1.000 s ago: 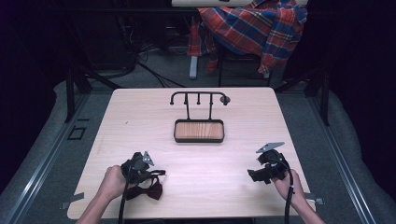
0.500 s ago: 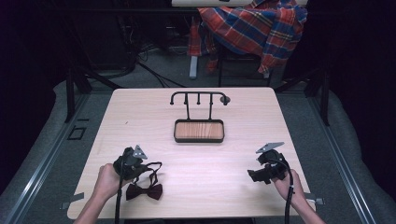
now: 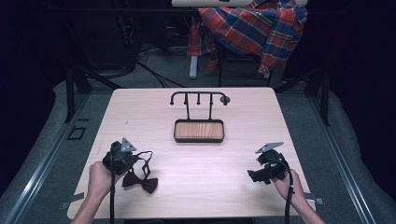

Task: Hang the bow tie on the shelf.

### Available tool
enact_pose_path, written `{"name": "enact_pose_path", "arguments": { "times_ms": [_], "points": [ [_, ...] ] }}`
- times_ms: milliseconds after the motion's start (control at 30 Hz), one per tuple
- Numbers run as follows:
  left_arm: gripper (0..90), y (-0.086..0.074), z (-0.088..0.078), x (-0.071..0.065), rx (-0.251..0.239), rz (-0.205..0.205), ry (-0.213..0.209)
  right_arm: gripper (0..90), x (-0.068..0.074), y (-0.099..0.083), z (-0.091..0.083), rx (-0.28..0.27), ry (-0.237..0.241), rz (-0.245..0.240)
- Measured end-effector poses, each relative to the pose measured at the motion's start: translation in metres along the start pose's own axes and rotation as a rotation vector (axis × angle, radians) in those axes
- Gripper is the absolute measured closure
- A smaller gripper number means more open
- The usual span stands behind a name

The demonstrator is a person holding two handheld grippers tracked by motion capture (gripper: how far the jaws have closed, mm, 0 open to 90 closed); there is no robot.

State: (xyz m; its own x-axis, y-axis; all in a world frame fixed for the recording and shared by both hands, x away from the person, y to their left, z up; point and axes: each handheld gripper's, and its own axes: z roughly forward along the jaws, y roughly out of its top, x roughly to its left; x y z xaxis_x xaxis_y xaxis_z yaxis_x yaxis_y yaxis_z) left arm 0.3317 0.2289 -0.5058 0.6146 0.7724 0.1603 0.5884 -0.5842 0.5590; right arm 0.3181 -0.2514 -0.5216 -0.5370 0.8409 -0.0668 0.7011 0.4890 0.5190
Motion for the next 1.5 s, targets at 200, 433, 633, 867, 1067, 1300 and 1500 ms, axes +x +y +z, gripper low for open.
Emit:
{"name": "enact_pose_path", "arguments": {
  "times_ms": [200, 433, 633, 867, 1067, 1300, 1500],
  "points": [
    [89.3, 0.003, -0.010, 0.000, -0.048, 0.002, 0.028, 15.0, 0.000, 0.000, 0.000, 0.009, 0.000, -0.005],
    [89.4, 0.010, -0.020, -0.001, -0.094, 0.011, 0.067, 15.0, 0.000, 0.000, 0.001, 0.010, -0.003, -0.006],
    [89.4, 0.017, -0.023, 0.000, -0.109, 0.022, 0.074, 15.0, -0.001, 0.000, 0.002, 0.008, -0.002, -0.004],
    [89.4, 0.027, -0.027, 0.000, -0.127, 0.037, 0.085, 15.0, -0.001, 0.000, 0.003, 0.018, -0.001, -0.006],
    [89.4, 0.033, -0.023, 0.001, -0.121, 0.039, 0.079, 15.0, -0.001, 0.000, 0.002, 0.014, -0.002, -0.011],
    [89.4, 0.043, -0.019, 0.002, -0.107, 0.043, 0.068, 15.0, -0.002, -0.001, 0.001, 0.004, -0.006, 0.000],
    [89.4, 0.049, -0.014, 0.001, -0.094, 0.052, 0.064, 15.0, -0.004, -0.001, 0.001, -0.002, -0.002, 0.014]
  ]
}}
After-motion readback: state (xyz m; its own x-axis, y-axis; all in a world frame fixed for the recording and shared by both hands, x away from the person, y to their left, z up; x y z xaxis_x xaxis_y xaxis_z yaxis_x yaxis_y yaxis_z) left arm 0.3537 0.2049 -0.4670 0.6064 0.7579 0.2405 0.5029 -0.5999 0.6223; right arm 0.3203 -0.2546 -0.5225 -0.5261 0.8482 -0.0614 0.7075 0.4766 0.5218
